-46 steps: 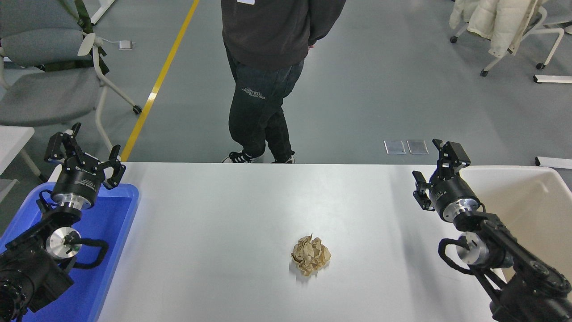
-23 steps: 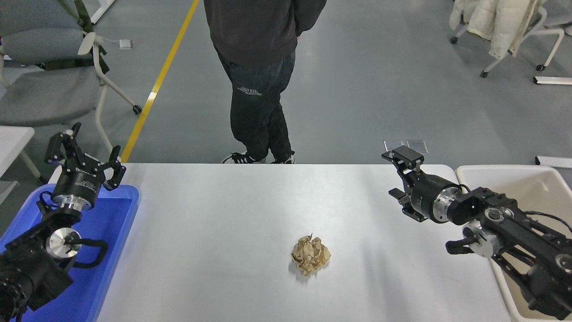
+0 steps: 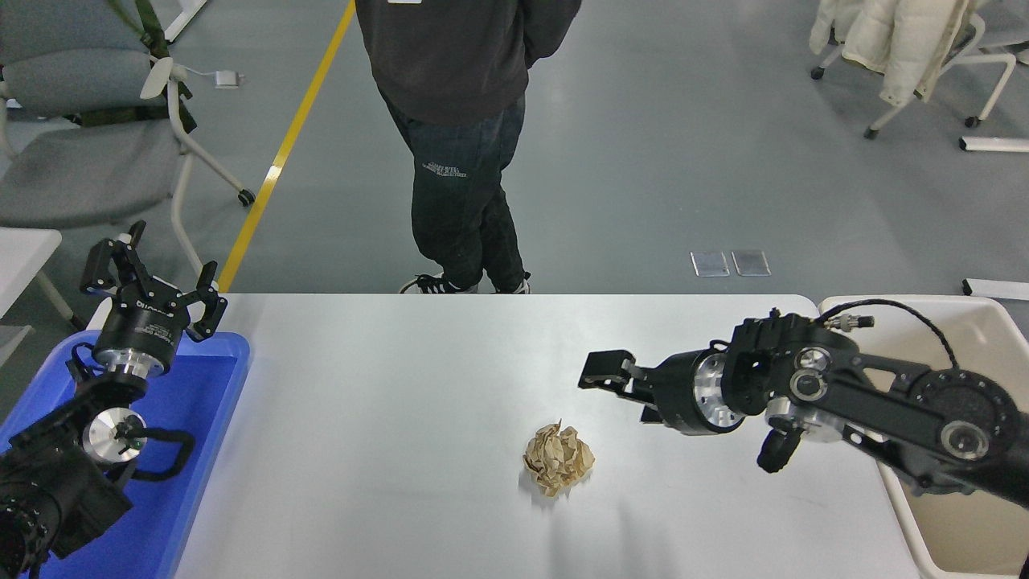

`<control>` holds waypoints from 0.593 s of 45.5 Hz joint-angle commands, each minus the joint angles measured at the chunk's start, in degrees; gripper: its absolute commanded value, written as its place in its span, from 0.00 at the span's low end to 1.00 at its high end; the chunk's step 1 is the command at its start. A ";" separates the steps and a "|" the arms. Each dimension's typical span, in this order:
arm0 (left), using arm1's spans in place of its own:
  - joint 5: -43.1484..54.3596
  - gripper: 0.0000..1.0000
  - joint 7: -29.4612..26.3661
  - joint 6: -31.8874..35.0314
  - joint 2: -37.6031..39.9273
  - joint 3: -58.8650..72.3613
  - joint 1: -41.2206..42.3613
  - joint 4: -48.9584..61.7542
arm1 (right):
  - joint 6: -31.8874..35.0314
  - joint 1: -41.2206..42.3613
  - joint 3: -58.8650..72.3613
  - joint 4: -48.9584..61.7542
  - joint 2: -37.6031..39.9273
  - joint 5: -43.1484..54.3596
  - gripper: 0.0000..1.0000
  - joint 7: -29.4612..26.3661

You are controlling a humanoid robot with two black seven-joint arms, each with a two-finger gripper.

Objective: Clean the table surface

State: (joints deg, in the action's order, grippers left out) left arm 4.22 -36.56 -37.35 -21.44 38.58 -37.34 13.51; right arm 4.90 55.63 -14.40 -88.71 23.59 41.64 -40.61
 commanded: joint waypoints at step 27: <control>0.00 1.00 0.00 -0.09 0.00 0.00 -0.01 0.02 | 2.13 3.08 13.34 25.51 -23.59 14.17 1.00 -0.96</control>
State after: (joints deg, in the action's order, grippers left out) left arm 4.21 -36.56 -37.43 -21.45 38.58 -37.36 13.52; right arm 6.95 60.48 -2.08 -70.06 3.16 53.96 -41.95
